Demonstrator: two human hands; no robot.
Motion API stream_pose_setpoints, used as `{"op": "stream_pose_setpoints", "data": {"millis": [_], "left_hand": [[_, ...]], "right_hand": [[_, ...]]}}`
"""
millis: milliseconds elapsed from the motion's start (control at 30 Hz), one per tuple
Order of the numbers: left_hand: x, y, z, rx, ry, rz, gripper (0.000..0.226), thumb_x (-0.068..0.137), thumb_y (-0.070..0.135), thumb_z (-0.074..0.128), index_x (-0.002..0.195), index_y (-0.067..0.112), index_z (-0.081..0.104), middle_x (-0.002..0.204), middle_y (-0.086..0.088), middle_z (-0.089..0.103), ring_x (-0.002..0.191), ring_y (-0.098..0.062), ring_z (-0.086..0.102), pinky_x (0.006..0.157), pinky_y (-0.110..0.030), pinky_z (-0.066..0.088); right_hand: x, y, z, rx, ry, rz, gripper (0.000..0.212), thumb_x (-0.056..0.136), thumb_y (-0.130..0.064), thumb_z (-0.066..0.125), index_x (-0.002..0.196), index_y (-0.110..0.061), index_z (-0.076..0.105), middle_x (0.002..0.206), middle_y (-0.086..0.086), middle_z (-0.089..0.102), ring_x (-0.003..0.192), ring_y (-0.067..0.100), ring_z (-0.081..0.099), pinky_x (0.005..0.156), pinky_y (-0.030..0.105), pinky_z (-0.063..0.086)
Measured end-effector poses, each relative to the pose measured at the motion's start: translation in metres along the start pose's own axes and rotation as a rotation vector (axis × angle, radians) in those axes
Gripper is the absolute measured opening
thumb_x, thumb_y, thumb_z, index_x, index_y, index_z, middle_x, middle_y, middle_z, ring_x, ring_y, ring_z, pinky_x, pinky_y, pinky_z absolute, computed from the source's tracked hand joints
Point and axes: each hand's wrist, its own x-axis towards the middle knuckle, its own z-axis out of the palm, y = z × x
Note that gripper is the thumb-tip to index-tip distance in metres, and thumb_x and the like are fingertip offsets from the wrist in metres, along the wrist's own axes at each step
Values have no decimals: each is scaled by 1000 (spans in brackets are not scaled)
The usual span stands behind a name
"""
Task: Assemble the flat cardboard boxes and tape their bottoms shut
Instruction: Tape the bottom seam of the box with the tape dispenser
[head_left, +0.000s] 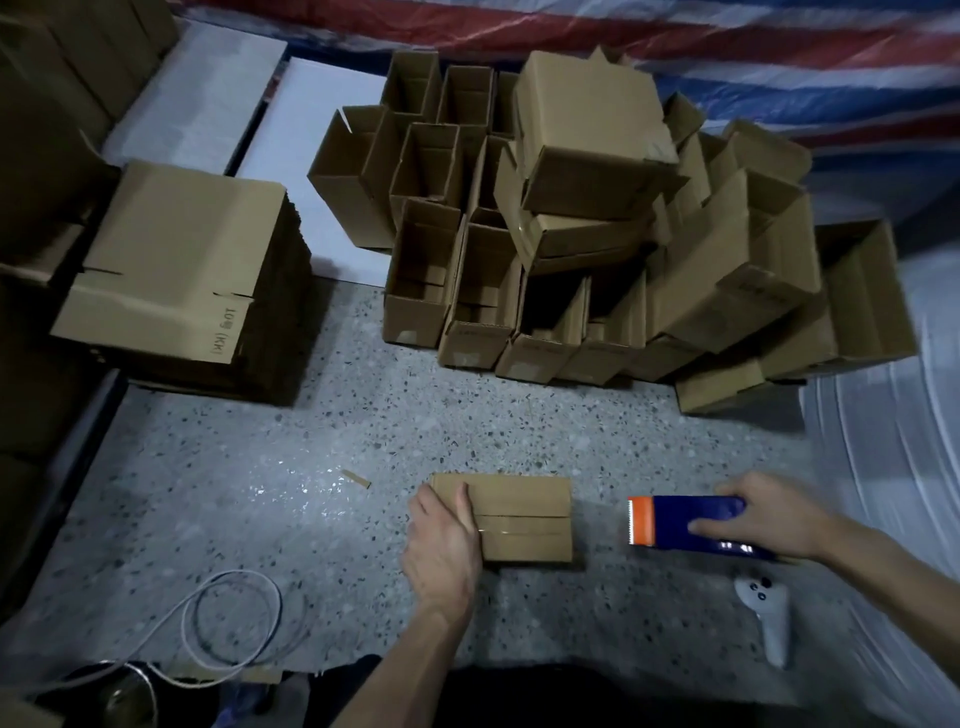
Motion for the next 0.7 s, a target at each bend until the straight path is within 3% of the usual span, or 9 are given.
{"op": "stream_pose_setpoints", "data": {"millis": [167, 267, 400, 533, 700], "left_hand": [[0, 3, -2, -24, 7, 28, 67, 99, 68, 7, 112, 15, 46, 100, -4, 61, 67, -26, 65, 55, -31, 33], [0, 4, -2, -22, 21, 34, 65, 100, 68, 7, 109, 16, 46, 97, -3, 61, 65, -26, 66, 54, -30, 33], [1, 4, 0, -5, 23, 32, 61, 100, 67, 10, 108, 17, 44, 96, -3, 61, 66, -26, 66, 55, -30, 33], [1, 3, 1, 6, 9, 15, 69, 98, 69, 5, 110, 15, 47, 97, -2, 59, 69, -27, 65, 55, -32, 34], [-3, -3, 1, 16, 33, 29, 62, 97, 67, 8, 104, 17, 43, 95, -2, 56, 60, -17, 42, 54, -31, 32]], "right_hand": [[24, -50, 21, -244, 51, 51, 58, 70, -80, 61, 66, -22, 62, 59, -7, 63, 58, 5, 60, 54, 26, 36], [44, -85, 41, -254, 55, 87, 55, 73, -76, 61, 72, -22, 63, 63, -8, 63, 61, 9, 61, 57, 25, 41], [63, -108, 53, -282, 135, 69, 46, 77, -68, 57, 70, -23, 58, 64, -6, 60, 58, 10, 55, 49, 26, 30], [69, -100, 55, -268, 149, 95, 48, 77, -72, 52, 71, -24, 54, 65, -6, 58, 58, 11, 52, 50, 28, 28], [73, -103, 86, -309, 211, 175, 51, 94, -66, 42, 78, -20, 57, 70, -6, 55, 66, 15, 58, 58, 28, 39]]}}
